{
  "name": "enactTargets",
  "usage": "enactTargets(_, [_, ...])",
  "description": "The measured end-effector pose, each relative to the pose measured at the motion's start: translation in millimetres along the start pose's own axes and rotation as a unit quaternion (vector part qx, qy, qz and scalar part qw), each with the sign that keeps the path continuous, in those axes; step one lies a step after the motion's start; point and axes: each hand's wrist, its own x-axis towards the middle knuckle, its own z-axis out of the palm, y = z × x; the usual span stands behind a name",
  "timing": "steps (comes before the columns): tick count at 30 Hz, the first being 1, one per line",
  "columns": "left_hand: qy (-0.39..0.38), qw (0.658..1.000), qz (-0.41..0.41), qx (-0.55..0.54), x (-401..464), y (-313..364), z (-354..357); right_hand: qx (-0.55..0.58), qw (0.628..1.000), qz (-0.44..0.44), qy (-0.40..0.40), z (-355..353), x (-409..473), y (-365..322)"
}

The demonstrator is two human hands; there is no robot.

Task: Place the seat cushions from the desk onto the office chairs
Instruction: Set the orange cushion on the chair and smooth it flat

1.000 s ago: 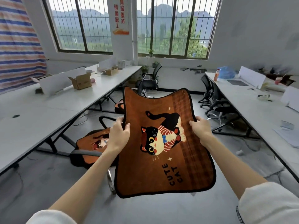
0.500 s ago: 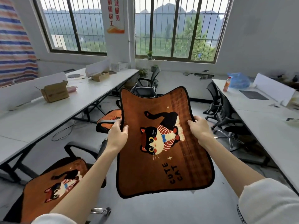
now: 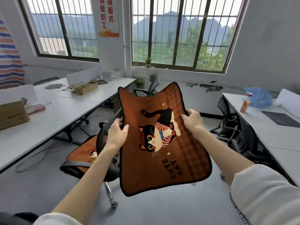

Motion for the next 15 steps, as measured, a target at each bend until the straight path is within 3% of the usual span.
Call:
enactTargets(9, [0.025, 1.000, -0.009, 0.011, 242, -8, 120, 0.008, 1.000, -0.008, -0.014, 70, 267, 24])
enactTargets(15, [0.092, 0.994, -0.049, 0.024, 403, -23, 208, 0.043, 0.998, -0.018, -0.042, 109, 463, 46])
